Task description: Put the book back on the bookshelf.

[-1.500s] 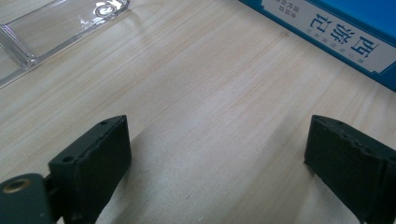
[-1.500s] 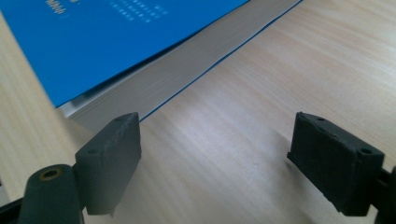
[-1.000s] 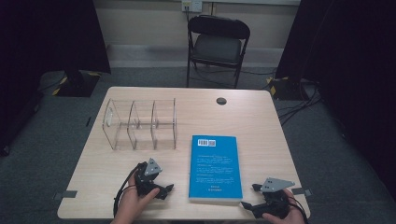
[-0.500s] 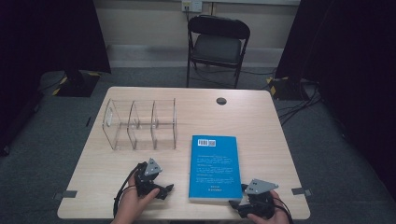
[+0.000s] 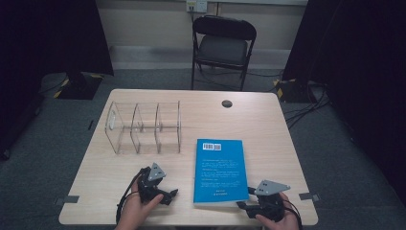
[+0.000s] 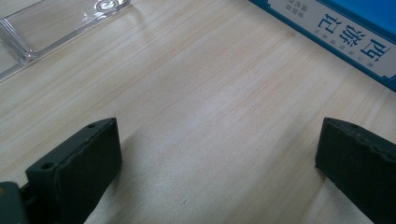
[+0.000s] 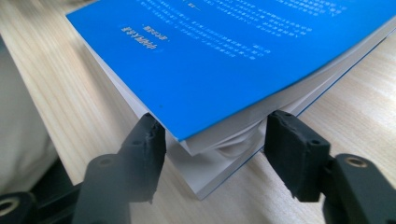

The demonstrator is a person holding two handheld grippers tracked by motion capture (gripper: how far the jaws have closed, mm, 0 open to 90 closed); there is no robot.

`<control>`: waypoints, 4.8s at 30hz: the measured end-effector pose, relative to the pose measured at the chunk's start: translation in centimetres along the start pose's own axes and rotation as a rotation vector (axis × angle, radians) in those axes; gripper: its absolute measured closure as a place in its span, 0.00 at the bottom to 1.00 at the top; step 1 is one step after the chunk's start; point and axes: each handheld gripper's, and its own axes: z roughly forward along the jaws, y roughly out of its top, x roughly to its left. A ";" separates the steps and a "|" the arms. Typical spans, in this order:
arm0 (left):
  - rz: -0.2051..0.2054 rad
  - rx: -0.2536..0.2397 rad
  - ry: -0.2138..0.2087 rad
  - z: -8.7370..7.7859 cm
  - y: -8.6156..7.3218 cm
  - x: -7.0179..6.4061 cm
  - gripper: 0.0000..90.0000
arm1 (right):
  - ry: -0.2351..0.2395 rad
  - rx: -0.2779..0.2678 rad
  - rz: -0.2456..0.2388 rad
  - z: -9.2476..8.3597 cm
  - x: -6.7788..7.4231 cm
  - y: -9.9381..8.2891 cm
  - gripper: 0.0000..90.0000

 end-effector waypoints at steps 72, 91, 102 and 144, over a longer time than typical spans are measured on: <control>0.109 -0.058 -0.268 -2.0 3.6 -6.9 0.18 | -0.026 -0.102 -0.077 -0.6 -0.7 0.8 0.39; 0.275 -0.051 -0.277 1.5 8.0 -12.8 0.19 | 0.003 -0.147 -0.022 -0.6 -0.9 1.2 0.39; 0.269 -0.056 -0.194 3.7 8.6 -12.9 0.17 | 0.006 -0.155 0.001 -0.7 -0.8 1.3 0.40; 0.394 0.037 -0.105 3.9 9.9 -13.8 0.60 | 0.051 -0.200 0.081 -0.7 -1.3 1.1 0.40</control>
